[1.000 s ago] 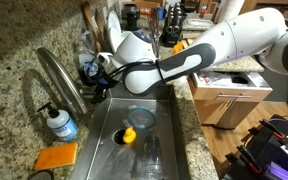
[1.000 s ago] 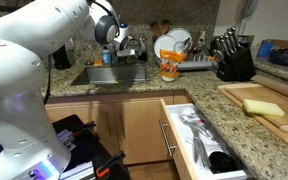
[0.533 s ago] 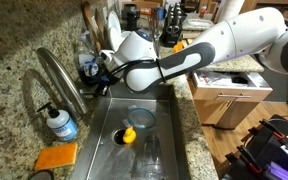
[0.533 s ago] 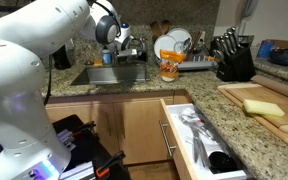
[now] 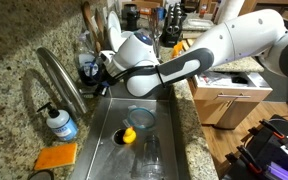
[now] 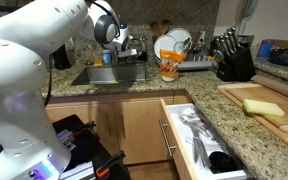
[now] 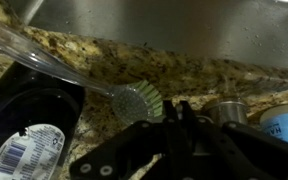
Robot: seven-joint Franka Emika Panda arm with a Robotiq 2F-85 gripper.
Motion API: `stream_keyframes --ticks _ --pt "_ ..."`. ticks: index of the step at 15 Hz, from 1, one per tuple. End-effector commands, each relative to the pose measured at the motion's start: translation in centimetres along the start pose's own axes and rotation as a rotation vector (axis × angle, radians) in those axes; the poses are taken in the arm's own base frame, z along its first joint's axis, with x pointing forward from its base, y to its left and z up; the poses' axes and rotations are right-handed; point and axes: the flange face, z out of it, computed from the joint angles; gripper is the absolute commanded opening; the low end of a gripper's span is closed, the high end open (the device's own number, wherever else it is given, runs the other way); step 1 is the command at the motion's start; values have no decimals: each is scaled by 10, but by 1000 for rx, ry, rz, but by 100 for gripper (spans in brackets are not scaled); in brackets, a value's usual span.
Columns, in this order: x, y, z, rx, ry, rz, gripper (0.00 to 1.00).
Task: Open the tap
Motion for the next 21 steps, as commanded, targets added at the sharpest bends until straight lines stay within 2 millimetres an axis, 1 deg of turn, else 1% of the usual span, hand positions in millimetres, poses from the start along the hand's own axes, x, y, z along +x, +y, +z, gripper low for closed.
stream_keyframes --ticks 1,7,16,17,18,19,21 --pt "-11 0 8 -103 -72 -131 2" --pt "-9 -5 12 -192 -126 -222 2" --pt "-4 -3 4 -279 -144 -256 2" --pt "-3 -2 4 -295 -146 -245 35" --pt "-1 -2 3 -312 -156 -220 35" --pt "17 -32 3 -199 -108 -150 10" --pt "18 -35 3 -213 -117 -151 10"
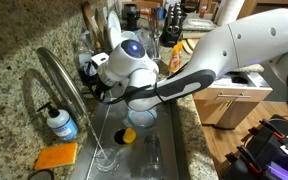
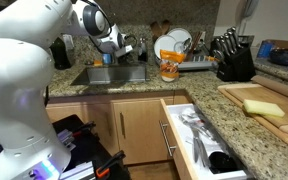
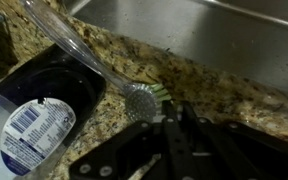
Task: Open the tap
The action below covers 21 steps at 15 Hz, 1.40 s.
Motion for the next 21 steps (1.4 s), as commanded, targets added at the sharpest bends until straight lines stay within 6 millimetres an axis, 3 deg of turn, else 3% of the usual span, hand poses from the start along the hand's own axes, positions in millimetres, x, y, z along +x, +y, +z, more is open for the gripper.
stream_keyframes --ticks 1,5,9,12,13,15,16,18,21 --pt "0 0 0 -2 -1 -1 35" --pt "14 3 -25 -25 -75 81 36" --pt "11 0 -23 -16 -104 136 37" --pt "9 8 -24 -39 -116 160 54" --pt "11 1 -13 -21 -77 150 37" --pt "12 6 -17 -29 -78 158 52" --pt "10 8 -16 -31 -70 159 79" --pt "6 9 -13 -51 -79 157 81" --pt "-3 13 -6 -92 -81 114 99"
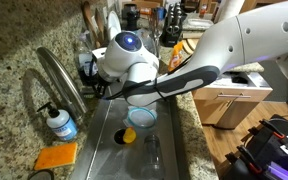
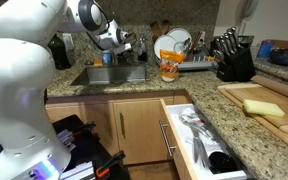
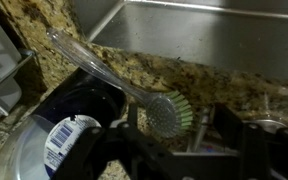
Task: Open the tap
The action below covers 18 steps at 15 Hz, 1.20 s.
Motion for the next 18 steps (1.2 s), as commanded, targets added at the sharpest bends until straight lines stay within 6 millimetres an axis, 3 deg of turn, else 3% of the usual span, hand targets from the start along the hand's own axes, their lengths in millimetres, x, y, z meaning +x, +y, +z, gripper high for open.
stream_keyframes --ticks 1,4,10,14,17,18 --pt "-12 7 13 -86 5 -72 100" --pt "-21 12 25 -189 35 -176 100" --pt "-29 11 32 -189 47 -134 100" --pt "0 -2 -6 -41 109 -19 100" --pt "19 5 -34 15 143 98 100" --pt "17 -3 -16 -26 154 59 100"
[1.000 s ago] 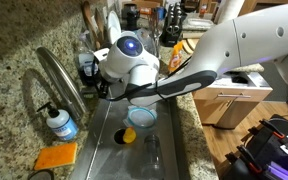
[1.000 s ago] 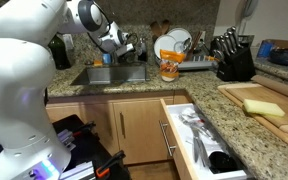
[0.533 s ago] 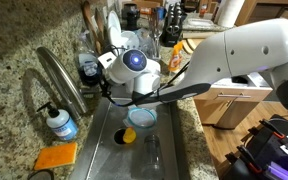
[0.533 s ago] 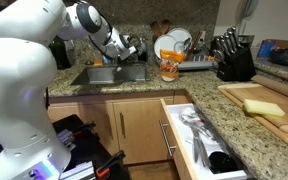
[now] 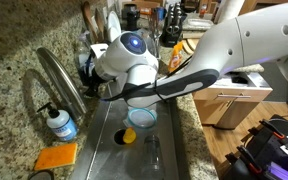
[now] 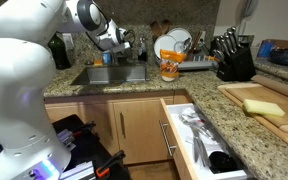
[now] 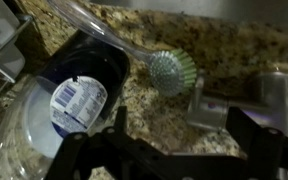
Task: Open the tap
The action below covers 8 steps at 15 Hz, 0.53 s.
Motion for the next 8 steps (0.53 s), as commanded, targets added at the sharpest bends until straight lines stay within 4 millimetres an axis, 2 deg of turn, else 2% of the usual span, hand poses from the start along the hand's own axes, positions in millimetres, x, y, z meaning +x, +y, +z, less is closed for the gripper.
stream_keyframes --ticks 1,3,8 --pt "8 2 -8 10 12 20 100" --pt "13 6 -15 16 19 36 100" --pt "2 15 -6 121 -7 162 100"
